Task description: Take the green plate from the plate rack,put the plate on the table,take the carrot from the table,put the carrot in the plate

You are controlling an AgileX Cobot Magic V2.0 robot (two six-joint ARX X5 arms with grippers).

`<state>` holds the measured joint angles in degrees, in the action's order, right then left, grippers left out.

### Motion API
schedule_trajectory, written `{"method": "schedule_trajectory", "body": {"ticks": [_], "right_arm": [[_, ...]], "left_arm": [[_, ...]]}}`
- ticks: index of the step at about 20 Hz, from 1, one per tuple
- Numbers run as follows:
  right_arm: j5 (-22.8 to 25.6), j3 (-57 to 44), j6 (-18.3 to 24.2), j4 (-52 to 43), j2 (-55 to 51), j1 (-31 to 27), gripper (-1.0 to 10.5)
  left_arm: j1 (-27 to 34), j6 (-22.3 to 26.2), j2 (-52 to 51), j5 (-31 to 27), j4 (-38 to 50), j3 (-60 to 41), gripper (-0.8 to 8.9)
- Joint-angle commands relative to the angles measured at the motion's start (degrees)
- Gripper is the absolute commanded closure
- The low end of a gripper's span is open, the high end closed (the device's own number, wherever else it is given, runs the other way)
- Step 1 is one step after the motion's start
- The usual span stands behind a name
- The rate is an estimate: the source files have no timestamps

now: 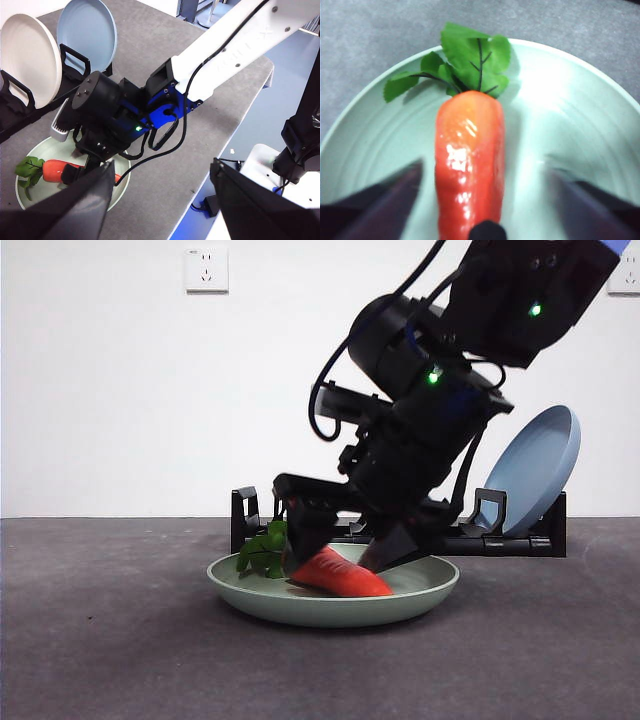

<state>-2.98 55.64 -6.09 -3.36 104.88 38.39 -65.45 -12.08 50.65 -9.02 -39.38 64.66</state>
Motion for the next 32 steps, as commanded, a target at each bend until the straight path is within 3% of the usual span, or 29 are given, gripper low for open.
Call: {"method": "schedule_trajectory", "body": {"ticks": [1, 6, 12, 20, 21, 22, 23, 24, 25, 32], "right_arm": [[-0.04, -0.17, -0.52, 1.68, -4.22, 0.26, 4.4], [-0.44, -0.17, -0.5, 19.45, -19.63, 0.28, 4.4], [-6.14, -0.17, -0.52, 45.97, -41.92, 0.33, 4.4], [-6.1, -0.17, -1.6, 60.11, -61.59, 0.33, 4.5], [-6.08, -0.17, -1.6, 61.4, -62.73, 0.33, 4.9], [-6.08, -0.17, -1.6, 62.29, -63.39, 0.33, 5.9], [-6.08, -0.17, -1.57, 63.23, -63.87, 0.33, 7.4], [-6.08, -0.17, -1.55, 63.84, -64.11, 0.33, 9.0], [-6.05, -0.17, -1.55, 63.98, -64.13, 0.33, 9.6], [-6.03, -0.17, -1.81, 63.87, -64.02, 0.31, 9.5]], "left_arm": [[-0.17, -0.2, 0.0, 0.07, 0.24, -0.44, 4.91], [-0.17, -0.17, -0.02, 0.09, -0.33, -0.44, 4.99], [-0.17, -0.2, -0.02, 0.11, -3.15, -0.44, 4.99], [-0.17, -0.2, -0.02, 0.11, -3.23, -0.44, 5.02], [-0.17, -0.2, -0.02, 0.11, -3.39, -0.44, 5.18], [-0.17, -0.17, -0.02, 0.11, -3.69, -0.44, 5.97], [-0.17, -0.17, 0.0, 0.09, -4.04, -0.44, 7.48], [-0.17, -0.17, 0.0, -0.02, -4.22, -0.44, 8.26], [-0.17, -0.17, 0.0, 0.02, -4.24, -0.44, 8.21], [-0.17, -0.15, 0.0, 0.0, -4.33, -0.44, 8.17]]}}
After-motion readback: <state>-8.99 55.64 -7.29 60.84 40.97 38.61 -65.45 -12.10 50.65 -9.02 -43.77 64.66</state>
